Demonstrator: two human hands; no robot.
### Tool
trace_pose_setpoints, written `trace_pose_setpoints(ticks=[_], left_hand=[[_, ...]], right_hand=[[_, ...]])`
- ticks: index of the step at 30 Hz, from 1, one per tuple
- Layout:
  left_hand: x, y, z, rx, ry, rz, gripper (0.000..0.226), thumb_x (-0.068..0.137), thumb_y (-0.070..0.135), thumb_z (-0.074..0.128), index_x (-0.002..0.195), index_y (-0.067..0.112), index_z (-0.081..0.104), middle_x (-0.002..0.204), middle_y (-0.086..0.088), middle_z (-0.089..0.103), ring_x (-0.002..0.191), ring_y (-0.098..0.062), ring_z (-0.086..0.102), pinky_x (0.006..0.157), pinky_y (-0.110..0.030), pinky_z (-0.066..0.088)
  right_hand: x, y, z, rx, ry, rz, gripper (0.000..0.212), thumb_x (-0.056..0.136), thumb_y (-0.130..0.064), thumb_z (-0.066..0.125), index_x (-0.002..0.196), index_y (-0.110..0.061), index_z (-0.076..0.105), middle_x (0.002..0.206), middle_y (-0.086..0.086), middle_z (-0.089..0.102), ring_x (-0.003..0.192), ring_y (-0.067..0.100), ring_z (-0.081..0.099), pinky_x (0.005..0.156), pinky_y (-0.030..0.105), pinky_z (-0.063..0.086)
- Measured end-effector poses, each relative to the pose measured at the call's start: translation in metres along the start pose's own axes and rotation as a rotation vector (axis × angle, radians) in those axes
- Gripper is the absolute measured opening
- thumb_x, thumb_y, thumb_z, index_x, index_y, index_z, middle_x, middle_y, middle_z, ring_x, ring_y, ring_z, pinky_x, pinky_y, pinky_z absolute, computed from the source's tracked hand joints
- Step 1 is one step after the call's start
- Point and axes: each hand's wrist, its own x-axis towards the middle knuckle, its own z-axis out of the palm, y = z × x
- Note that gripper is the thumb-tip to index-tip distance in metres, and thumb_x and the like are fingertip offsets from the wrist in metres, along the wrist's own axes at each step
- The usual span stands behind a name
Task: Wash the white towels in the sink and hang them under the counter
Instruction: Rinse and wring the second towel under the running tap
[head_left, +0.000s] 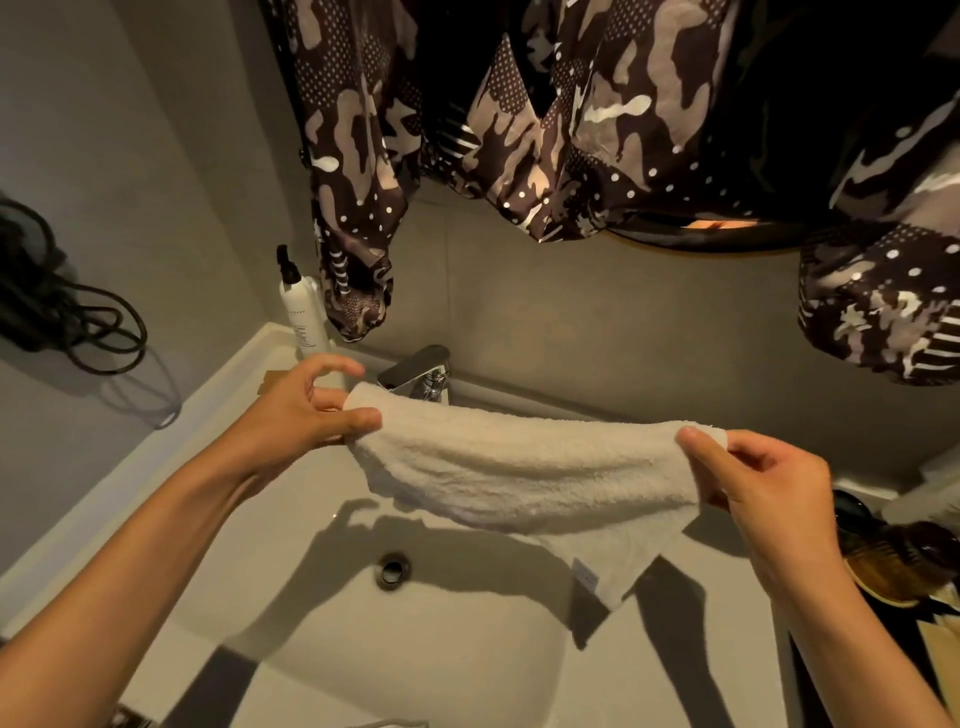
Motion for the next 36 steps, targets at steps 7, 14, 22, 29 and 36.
trace_pose_setpoints(ticks=[7, 14, 22, 29, 36], left_hand=[[-0.005, 0.015, 0.015, 0.66, 0.021, 0.31, 0.031, 0.076, 0.015, 0.083, 0.093, 0.04, 0.075, 0.09, 0.012, 0.07, 0.078, -0.005, 0.063, 0.07, -0.023, 0.049], [-0.01, 0.043, 0.022, 0.251, 0.11, 0.49, 0.025, 0.075, 0.012, 0.082, 0.072, 0.036, 0.075, 0.101, 0.015, 0.067, 0.095, 0.001, 0.061, 0.081, -0.015, 0.047], [-0.026, 0.087, 0.059, 0.214, 0.203, 0.67, 0.015, 0.081, 0.035, 0.075, 0.076, 0.034, 0.061, 0.073, 0.018, 0.06, 0.067, 0.003, 0.051, 0.059, -0.014, 0.044], [-0.061, 0.139, 0.133, 0.448, -0.346, 0.723, 0.024, 0.079, 0.037, 0.077, 0.079, 0.017, 0.065, 0.076, 0.014, 0.064, 0.072, 0.0, 0.058, 0.068, -0.016, 0.047], [-0.065, 0.175, 0.176, 0.34, -0.676, 0.583, 0.02, 0.074, 0.028, 0.078, 0.077, 0.013, 0.065, 0.072, 0.008, 0.066, 0.068, -0.002, 0.058, 0.064, -0.015, 0.047]], right_hand=[[0.008, 0.013, -0.007, 0.045, 0.047, -0.112, 0.014, 0.091, -0.016, 0.066, 0.095, -0.005, 0.074, 0.115, 0.01, 0.068, 0.1, 0.006, 0.066, 0.093, 0.025, 0.052], [0.0, 0.039, 0.002, 0.421, 0.08, 0.146, 0.034, 0.09, -0.041, 0.066, 0.084, -0.007, 0.066, 0.081, 0.015, 0.058, 0.079, 0.026, 0.054, 0.067, 0.037, 0.05], [-0.017, 0.079, 0.024, 0.408, -0.054, 0.349, 0.051, 0.086, -0.04, 0.068, 0.097, 0.008, 0.057, 0.085, 0.019, 0.06, 0.077, 0.029, 0.054, 0.068, 0.045, 0.046], [-0.064, 0.04, 0.009, -0.059, -0.188, 0.006, 0.057, 0.083, -0.016, 0.072, 0.128, -0.025, 0.038, 0.134, -0.005, 0.052, 0.127, 0.014, 0.052, 0.101, 0.029, 0.043], [-0.088, -0.049, -0.002, 0.028, -0.501, -0.167, 0.017, 0.083, -0.04, 0.074, 0.092, -0.026, 0.072, 0.092, -0.007, 0.077, 0.088, 0.006, 0.07, 0.077, 0.033, 0.056]])
